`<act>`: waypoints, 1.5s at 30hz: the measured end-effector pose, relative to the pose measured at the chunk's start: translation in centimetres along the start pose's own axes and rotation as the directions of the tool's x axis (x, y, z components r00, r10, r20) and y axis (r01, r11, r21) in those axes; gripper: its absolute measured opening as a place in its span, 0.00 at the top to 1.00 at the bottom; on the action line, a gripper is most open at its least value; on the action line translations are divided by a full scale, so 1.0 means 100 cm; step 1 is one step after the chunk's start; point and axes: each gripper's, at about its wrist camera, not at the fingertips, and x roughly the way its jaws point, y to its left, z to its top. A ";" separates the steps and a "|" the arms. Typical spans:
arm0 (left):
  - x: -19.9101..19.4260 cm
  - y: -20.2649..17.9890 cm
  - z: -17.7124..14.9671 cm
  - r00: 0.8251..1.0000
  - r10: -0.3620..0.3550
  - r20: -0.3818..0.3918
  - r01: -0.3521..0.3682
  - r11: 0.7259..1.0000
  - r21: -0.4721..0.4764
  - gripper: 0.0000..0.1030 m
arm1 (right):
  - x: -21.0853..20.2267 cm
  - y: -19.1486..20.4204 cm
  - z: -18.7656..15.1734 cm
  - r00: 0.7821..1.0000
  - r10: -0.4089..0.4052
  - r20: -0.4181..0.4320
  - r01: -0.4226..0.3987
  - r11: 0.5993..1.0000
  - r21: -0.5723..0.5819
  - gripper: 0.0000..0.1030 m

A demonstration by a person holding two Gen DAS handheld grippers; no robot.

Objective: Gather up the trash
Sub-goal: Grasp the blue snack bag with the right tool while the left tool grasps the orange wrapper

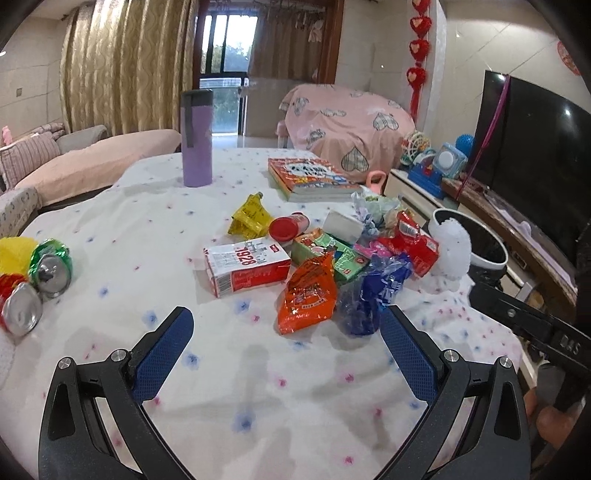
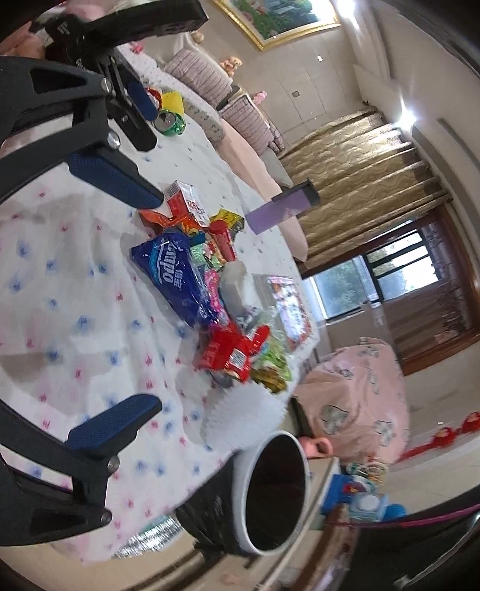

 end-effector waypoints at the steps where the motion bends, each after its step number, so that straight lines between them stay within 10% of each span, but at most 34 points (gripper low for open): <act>1: 0.006 0.000 0.002 1.000 -0.001 -0.009 0.001 1.000 0.006 0.02 | 0.007 -0.001 0.002 1.000 0.016 -0.020 -0.016 1.000 0.015 0.14; 8: 0.048 -0.004 0.014 0.994 -0.037 -0.100 0.039 0.999 0.019 0.18 | 0.054 -0.016 0.015 0.985 0.106 -0.138 -0.087 0.987 0.136 0.40; 15: 0.089 -0.005 0.016 0.976 -0.082 -0.202 0.087 0.996 0.016 0.40 | 0.097 -0.025 0.018 0.956 0.184 -0.226 -0.130 0.963 0.234 0.44; 24: 0.082 -0.010 0.013 0.966 -0.147 -0.215 0.152 0.988 0.005 0.91 | 0.094 -0.021 0.017 0.951 0.222 -0.214 -0.178 0.962 0.207 1.00; 30: 0.069 -0.011 0.011 0.967 -0.155 -0.201 0.157 0.988 -0.006 0.93 | 0.082 -0.025 0.015 0.947 0.234 -0.219 -0.189 0.960 0.205 0.92; 34: 0.062 -0.005 0.009 0.970 -0.149 -0.191 0.148 0.989 -0.020 0.94 | 0.084 -0.031 0.014 0.944 0.251 -0.216 -0.189 0.944 0.270 0.21; 41: 0.056 0.010 0.011 0.974 -0.144 -0.174 0.138 0.989 -0.042 0.94 | 0.118 -0.016 0.015 0.936 0.248 -0.251 -0.173 0.943 0.284 0.21; 45: 0.054 0.008 0.013 0.972 -0.165 -0.171 0.159 0.986 -0.048 0.94 | 0.122 -0.013 0.013 0.935 0.241 -0.261 -0.171 0.949 0.265 0.49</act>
